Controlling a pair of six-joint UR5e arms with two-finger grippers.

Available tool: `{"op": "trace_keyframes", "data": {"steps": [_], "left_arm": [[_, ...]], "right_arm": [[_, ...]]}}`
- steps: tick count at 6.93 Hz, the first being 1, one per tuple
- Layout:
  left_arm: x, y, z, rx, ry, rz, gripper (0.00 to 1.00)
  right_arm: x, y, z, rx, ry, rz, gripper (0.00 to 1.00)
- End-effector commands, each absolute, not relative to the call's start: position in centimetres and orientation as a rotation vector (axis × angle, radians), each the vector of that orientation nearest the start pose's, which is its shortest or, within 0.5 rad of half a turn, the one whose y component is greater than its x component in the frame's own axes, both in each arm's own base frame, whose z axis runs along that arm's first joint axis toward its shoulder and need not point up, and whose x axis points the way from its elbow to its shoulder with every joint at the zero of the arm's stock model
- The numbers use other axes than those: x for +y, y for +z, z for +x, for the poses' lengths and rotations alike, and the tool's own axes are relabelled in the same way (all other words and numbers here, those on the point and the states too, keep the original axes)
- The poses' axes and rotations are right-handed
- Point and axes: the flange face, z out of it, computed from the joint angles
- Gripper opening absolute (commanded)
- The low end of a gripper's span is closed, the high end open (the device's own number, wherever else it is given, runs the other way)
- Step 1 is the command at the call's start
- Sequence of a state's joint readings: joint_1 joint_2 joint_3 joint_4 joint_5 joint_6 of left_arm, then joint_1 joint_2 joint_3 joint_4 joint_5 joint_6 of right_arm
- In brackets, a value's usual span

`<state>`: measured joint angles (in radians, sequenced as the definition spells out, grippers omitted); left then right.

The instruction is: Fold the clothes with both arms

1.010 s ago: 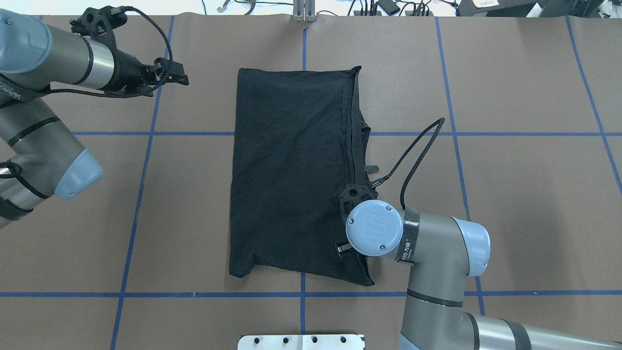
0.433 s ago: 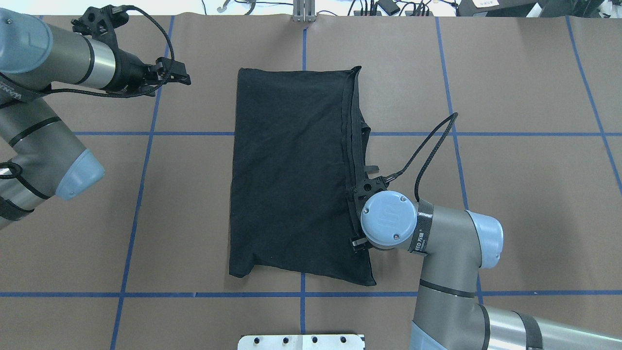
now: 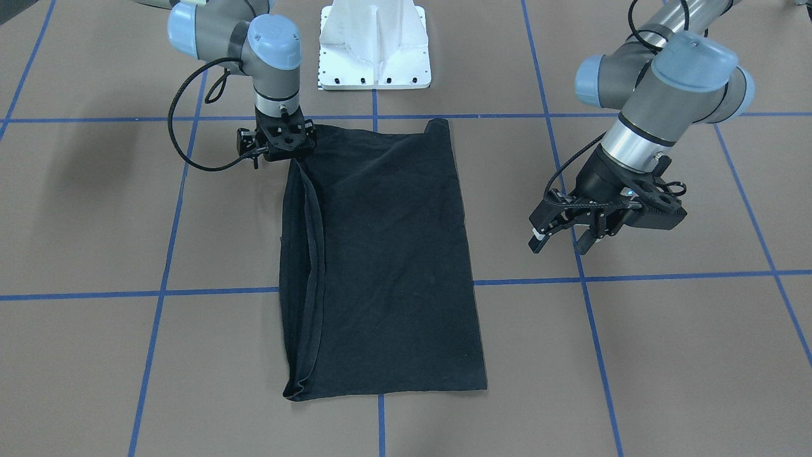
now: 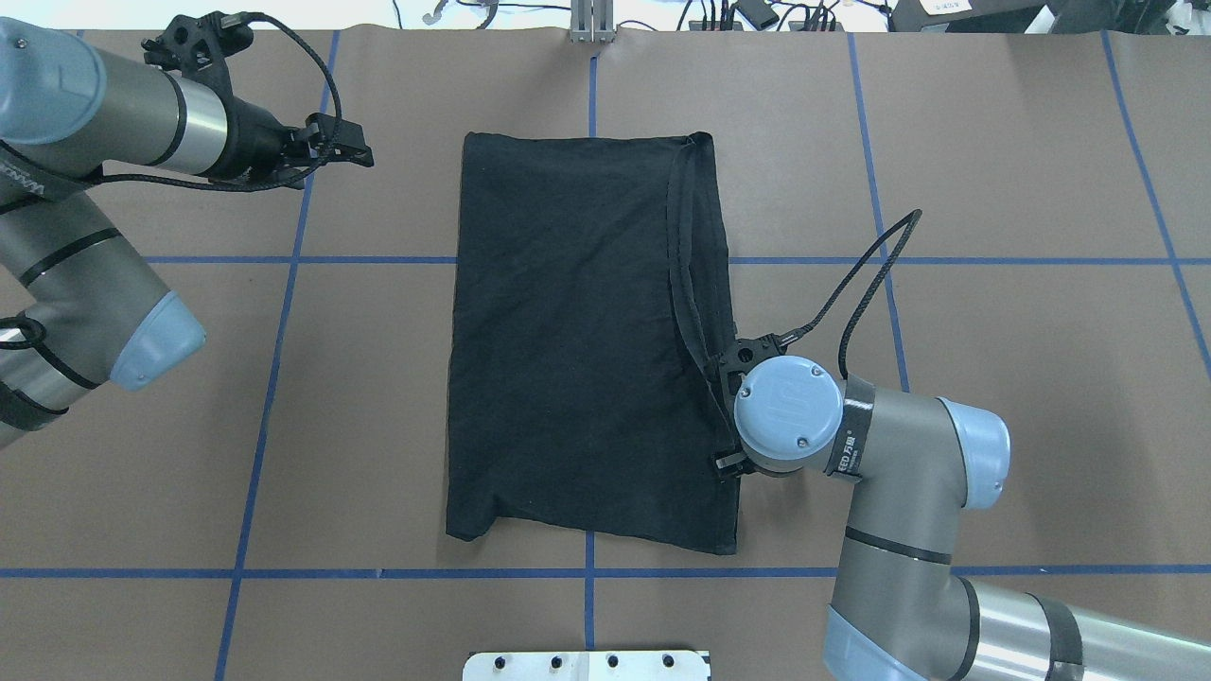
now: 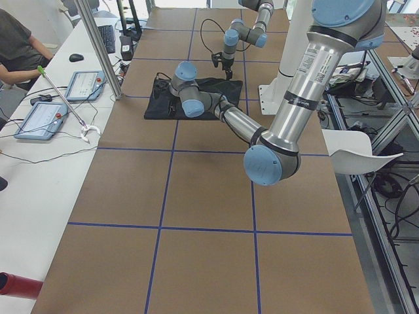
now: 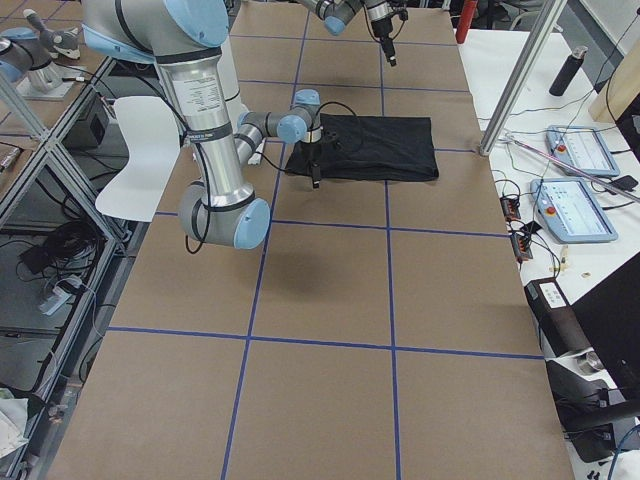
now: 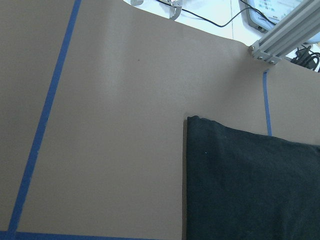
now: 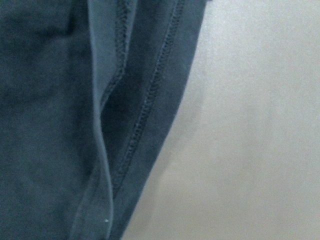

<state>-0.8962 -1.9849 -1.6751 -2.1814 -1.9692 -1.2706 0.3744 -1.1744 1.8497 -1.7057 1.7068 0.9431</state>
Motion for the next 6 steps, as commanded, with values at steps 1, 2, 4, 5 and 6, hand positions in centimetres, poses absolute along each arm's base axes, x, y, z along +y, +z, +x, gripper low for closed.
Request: {"op": "trace_keyframes", "data": {"steps": [1,2,4,5,6], "left_arm": [[-55.7,30.6,32.4,1.121,-0.304,0.336,1.0],[-55.7,30.6,32.4,1.122,-0.304,0.337,1.0],[-55.7,30.8,32.6,1.12,-0.303,0.332,1.0],[-55.7,30.9,32.6,1.119,-0.303,0.331,1.0],[-55.8,31.0,32.6,1.117,-0.302,0.331,1.0]], "right_arm": [[-34.8,35.0,-50.1,-0.552,-0.284,0.118,1.0],[-35.7,34.2,-48.9,-0.585,-0.269,0.102,1.0],[-38.0,30.8,-45.6,-0.676,-0.251,0.103,1.0],[-38.5,29.0,-46.3,-0.693,-0.253,0.129,1.0],[-39.3,27.5,-47.8,-0.7,-0.255,0.142,1.0]]}}
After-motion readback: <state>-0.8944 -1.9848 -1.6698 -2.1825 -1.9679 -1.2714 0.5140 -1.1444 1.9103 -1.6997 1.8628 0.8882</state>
